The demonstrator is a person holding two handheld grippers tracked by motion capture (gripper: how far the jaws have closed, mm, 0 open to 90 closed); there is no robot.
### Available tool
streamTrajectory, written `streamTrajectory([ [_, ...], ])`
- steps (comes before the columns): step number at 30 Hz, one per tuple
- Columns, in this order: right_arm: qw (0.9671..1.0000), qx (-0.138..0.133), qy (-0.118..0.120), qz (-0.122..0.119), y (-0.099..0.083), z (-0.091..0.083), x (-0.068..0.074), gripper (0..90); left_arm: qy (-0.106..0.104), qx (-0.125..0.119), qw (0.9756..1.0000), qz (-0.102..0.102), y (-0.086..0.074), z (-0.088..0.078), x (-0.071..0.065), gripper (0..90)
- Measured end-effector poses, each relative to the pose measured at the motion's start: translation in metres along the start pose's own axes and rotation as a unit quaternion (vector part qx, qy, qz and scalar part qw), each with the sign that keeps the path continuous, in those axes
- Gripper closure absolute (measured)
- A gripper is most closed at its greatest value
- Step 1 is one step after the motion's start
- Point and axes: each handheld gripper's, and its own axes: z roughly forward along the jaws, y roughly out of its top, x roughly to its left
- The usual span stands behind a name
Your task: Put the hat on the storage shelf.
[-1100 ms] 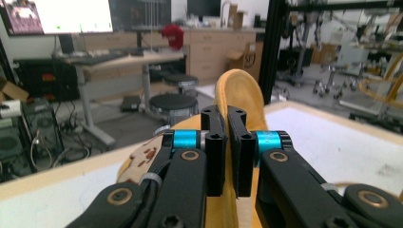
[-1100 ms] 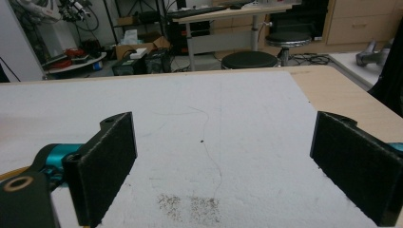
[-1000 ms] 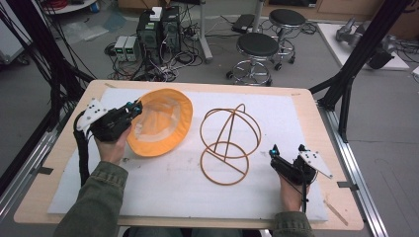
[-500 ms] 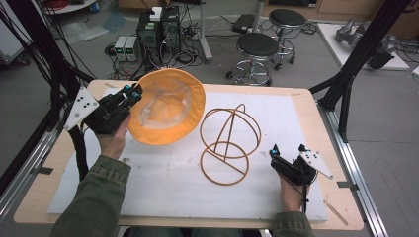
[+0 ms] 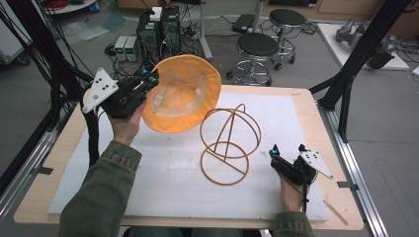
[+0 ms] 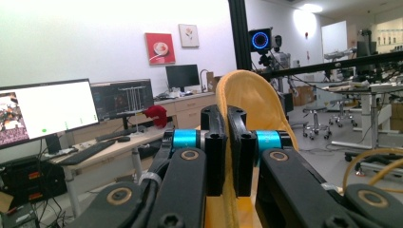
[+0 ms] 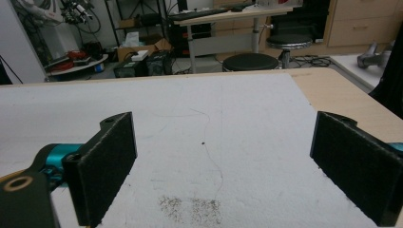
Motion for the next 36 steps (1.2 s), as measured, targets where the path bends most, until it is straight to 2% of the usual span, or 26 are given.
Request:
streamTrajectory([
  [12, 1.0000, 0.000, 0.002, -0.002, 0.000, 0.000, 0.000, 7.1, -0.018, -0.012, 0.9997, 0.013, 0.021, 0.030, -0.012, 86.6],
  [15, 1.0000, 0.000, 0.003, 0.001, 0.000, -0.001, 0.000, 7.1, -0.027, -0.014, 0.9994, 0.016, 0.028, 0.040, -0.020, 86.6],
  [20, 1.0000, -0.002, 0.004, 0.007, 0.000, -0.001, 0.000, 7.1, -0.036, -0.019, 0.9990, 0.018, 0.030, 0.044, -0.028, 86.6],
  [28, 1.0000, -0.002, 0.003, 0.009, 0.001, -0.002, -0.002, 7.1, -0.051, -0.025, 0.9983, 0.011, 0.033, 0.051, -0.039, 86.5],
  [33, 0.9999, -0.003, -0.002, 0.011, 0.001, -0.003, -0.002, 7.1, -0.069, -0.028, 0.9972, 0.012, 0.034, 0.052, -0.048, 86.5],
  [35, 0.9999, -0.005, -0.001, 0.010, 0.001, -0.003, -0.002, 7.1, -0.085, -0.030, 0.9958, 0.016, 0.035, 0.051, -0.057, 86.5],
  [36, 1.0000, -0.006, -0.002, 0.007, 0.001, -0.003, -0.001, 7.1, -0.085, -0.030, 0.9958, 0.016, 0.035, 0.051, -0.057, 86.5],
])
